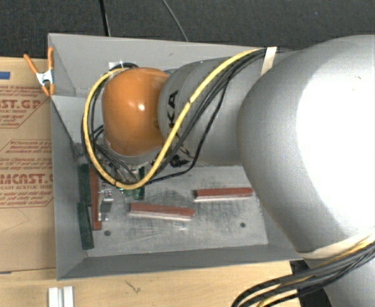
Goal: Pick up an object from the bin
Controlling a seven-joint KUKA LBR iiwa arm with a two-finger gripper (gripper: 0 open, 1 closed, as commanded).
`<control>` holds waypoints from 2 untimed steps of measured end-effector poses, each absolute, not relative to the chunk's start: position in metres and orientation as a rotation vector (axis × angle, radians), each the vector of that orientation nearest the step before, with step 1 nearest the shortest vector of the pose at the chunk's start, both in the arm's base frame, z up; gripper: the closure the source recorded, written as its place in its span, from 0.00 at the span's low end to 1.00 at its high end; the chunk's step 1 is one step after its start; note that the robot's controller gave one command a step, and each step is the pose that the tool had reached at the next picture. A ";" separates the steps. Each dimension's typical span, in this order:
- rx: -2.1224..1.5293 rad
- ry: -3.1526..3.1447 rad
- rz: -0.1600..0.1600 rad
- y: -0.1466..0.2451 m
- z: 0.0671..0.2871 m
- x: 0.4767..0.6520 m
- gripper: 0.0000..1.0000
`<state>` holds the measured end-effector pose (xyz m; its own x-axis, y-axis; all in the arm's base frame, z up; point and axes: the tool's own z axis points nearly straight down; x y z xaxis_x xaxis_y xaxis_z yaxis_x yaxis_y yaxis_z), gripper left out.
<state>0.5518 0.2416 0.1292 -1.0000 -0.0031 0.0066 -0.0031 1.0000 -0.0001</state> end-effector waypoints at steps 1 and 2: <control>0.001 -3.142 -0.002 0.241 0.134 0.554 0.00; 0.119 -3.142 -0.002 0.201 0.092 0.540 0.00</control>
Offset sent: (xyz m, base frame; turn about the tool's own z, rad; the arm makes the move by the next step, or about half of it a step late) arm -0.0157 -0.0536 -0.0500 -0.0910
